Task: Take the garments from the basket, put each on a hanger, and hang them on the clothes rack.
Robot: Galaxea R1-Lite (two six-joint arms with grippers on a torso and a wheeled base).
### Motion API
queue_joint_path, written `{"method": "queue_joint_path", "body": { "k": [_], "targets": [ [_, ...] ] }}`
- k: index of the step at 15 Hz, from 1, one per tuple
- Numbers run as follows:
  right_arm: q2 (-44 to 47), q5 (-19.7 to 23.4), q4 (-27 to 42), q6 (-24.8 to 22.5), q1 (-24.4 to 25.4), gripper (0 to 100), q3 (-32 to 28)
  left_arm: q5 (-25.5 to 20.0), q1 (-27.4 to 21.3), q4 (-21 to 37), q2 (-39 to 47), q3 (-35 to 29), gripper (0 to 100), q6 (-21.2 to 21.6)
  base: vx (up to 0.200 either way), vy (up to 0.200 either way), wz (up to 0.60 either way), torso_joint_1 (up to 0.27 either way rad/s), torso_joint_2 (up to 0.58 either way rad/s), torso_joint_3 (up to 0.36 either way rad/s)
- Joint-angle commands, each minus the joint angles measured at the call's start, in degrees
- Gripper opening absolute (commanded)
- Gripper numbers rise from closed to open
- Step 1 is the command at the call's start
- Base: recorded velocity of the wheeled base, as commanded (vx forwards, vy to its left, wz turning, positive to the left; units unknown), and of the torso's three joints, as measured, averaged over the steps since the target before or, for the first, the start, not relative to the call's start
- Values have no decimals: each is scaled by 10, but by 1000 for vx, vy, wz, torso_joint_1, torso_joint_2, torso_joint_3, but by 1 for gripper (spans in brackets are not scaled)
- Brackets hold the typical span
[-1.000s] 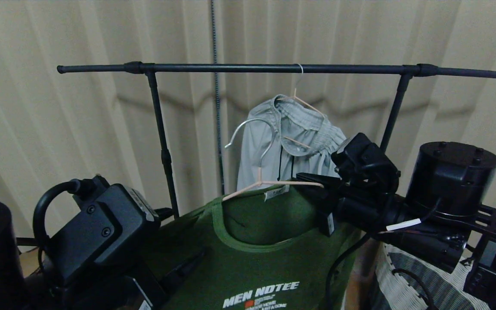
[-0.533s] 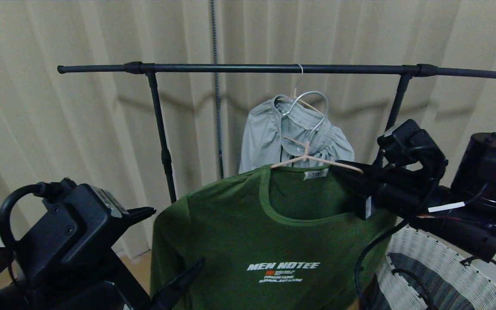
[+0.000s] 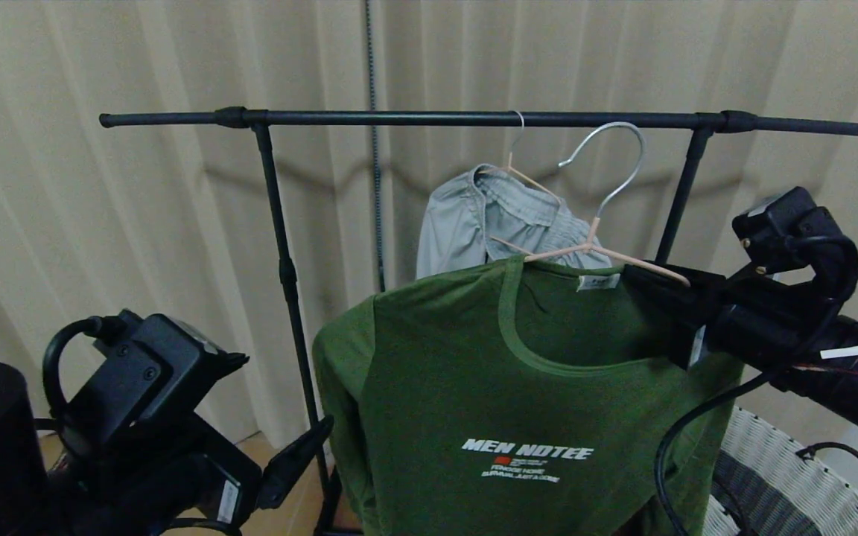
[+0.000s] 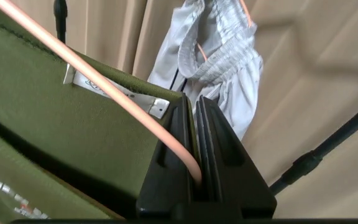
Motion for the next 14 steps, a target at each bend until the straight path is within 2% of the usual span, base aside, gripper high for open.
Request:
{"method": "queue_joint_path", "body": {
  "k": [1, 3, 7, 8, 11, 14],
  "targets": [
    [-15, 1, 0, 0, 11, 0, 1, 1, 5, -51, 68, 25, 100, 2, 0, 0, 0, 0, 0, 0],
    [-24, 1, 1, -1, 28, 0, 1, -1, 15, -82, 82, 39, 100, 4, 0, 0, 0, 0, 0, 0],
    [-25, 1, 1, -1, 31, 0, 1, -1, 25, -81, 76, 41, 100, 4, 0, 0, 0, 0, 0, 0],
    [-26, 0, 1, -1, 31, 0, -1, -1, 27, -82, 75, 42, 0, 4, 0, 0, 0, 0, 0, 0],
    [-33, -3, 3, -1, 27, 0, -1, 1, 31, -82, 66, 51, 0, 7, 0, 0, 0, 0, 0, 0],
    [-43, -5, 15, -2, -7, 0, -1, 1, 65, -82, 35, 71, 0, 31, 0, 0, 0, 0, 0, 0]
  ]
}}
